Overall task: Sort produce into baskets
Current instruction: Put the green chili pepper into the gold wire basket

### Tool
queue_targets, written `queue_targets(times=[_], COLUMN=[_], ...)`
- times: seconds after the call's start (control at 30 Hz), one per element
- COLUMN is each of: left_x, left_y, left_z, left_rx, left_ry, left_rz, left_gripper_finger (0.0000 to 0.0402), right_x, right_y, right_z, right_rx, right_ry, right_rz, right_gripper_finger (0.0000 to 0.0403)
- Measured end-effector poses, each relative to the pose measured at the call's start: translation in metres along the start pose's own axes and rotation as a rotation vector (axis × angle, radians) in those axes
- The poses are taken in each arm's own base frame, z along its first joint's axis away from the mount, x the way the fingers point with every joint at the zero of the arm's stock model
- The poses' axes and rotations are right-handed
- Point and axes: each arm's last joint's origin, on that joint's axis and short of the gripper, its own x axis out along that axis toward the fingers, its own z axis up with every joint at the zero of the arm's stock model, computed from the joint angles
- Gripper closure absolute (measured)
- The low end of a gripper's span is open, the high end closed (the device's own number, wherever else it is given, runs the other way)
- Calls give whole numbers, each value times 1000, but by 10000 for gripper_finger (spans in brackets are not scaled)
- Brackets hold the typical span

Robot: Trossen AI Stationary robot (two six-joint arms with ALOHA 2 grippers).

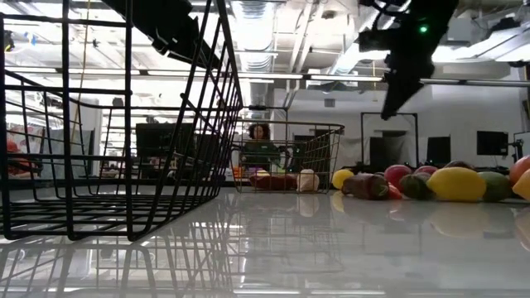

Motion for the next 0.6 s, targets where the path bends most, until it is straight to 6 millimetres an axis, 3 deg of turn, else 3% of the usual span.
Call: queue_targets(times=[0.17,0.33,0.6], left_x=[0,0,0], left_y=[0,0,0], left_z=[1,1,1], left_rx=[-5,-12,0], left_ry=[-6,-6,-6], left_rz=[0,-2,0], left_gripper_finger=[127,127,127], right_x=[16,34,46], right_y=[5,15,35], right_z=[-14,-28,-47], right_rx=[-4,-46,-197], right_ry=[70,71,-12], right_rz=[73,139,130], right_gripper_finger=[118,114,113])
